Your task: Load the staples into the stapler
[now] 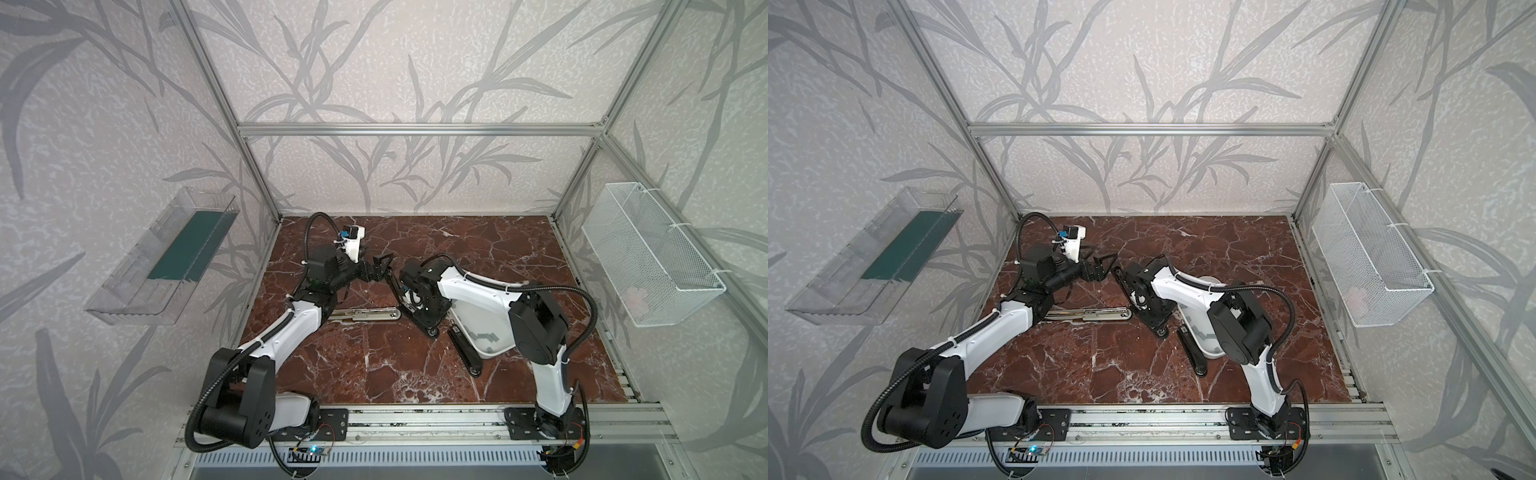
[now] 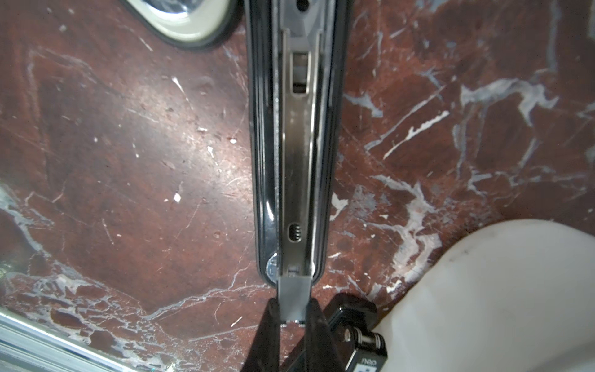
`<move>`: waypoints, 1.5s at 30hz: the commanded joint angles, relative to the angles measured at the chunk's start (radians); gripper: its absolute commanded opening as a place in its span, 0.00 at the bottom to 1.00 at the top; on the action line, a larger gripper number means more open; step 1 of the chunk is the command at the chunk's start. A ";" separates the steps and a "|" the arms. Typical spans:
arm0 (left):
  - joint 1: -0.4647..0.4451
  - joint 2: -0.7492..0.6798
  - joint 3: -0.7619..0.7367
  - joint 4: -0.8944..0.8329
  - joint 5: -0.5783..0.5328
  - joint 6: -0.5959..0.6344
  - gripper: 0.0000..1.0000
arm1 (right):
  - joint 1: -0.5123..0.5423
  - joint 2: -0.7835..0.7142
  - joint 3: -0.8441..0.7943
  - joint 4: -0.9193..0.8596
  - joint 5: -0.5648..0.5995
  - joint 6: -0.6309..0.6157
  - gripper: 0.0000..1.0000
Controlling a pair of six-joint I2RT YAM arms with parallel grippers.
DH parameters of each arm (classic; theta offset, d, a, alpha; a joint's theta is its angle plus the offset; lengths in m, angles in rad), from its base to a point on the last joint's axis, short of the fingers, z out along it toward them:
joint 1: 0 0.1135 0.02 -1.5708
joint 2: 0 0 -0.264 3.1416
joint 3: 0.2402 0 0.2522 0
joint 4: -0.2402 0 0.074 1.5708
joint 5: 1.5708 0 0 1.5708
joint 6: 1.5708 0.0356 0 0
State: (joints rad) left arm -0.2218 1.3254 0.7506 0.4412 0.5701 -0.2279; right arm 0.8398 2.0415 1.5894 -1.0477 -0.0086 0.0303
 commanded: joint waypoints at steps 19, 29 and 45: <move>-0.007 0.003 0.005 0.012 0.004 0.014 0.99 | -0.001 0.016 -0.016 -0.032 0.013 0.002 0.20; -0.009 0.006 0.005 0.016 -0.001 0.014 0.99 | -0.001 -0.016 -0.005 -0.024 0.038 0.009 0.28; -0.122 0.010 -0.113 0.156 -0.202 0.100 0.97 | 0.001 -0.458 -0.393 0.480 -0.001 0.246 0.55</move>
State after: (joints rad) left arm -0.3378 1.3514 0.6956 0.5060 0.4267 -0.1612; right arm 0.8391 1.6566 1.2327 -0.7208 0.0132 0.1688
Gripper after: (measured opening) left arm 0.972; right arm 0.545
